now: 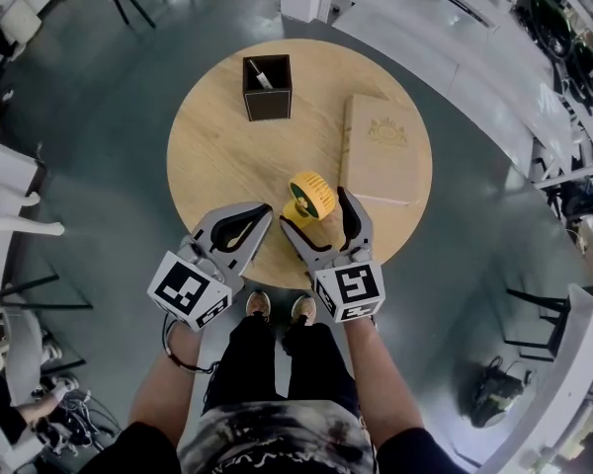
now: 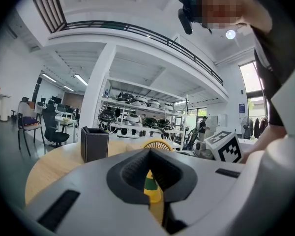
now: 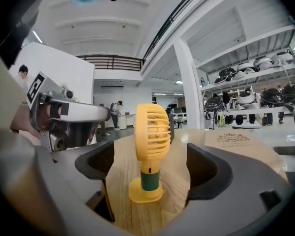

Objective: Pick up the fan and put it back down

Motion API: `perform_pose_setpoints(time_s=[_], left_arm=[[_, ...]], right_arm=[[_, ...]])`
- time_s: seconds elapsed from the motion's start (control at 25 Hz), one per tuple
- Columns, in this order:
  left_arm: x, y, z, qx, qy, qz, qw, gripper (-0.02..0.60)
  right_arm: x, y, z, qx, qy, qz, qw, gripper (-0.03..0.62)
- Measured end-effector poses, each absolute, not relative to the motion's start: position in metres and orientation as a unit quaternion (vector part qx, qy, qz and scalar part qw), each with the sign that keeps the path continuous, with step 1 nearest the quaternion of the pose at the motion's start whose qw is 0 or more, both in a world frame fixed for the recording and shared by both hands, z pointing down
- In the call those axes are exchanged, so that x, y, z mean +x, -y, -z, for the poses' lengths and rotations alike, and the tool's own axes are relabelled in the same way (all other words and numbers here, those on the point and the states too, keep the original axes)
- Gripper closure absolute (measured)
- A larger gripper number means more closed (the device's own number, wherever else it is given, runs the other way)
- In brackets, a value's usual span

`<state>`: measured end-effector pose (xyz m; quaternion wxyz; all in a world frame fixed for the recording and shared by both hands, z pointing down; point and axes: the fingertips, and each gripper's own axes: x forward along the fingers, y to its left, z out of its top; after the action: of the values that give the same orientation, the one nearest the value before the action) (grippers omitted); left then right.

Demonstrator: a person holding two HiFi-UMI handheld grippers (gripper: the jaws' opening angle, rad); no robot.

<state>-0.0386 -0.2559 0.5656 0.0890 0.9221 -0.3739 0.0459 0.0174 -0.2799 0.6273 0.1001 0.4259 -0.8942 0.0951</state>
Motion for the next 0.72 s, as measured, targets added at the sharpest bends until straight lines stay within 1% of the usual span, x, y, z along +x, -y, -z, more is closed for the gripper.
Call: perform_pose_setpoints(time_s=[0.12,0.28,0.72], left_arm=[[-0.039,0.254,-0.562,0.922,0.375,-0.046,0.089,0.565],[-0.039,0.251,-0.558,0.921,0.376,-0.047,0.088,0.565],[-0.038,0.243,-0.543,0.921,0.377,-0.051,0.088,0.565]], right_arm=[[0.017,0.277,-0.624,0.420,0.896,-0.096,0.102,0.110],[0.016,0.275,-0.621,0.412,0.900,-0.103,0.101,0.014],[0.022,0.266,-0.606,0.418,0.896,-0.099,0.111,0.006]])
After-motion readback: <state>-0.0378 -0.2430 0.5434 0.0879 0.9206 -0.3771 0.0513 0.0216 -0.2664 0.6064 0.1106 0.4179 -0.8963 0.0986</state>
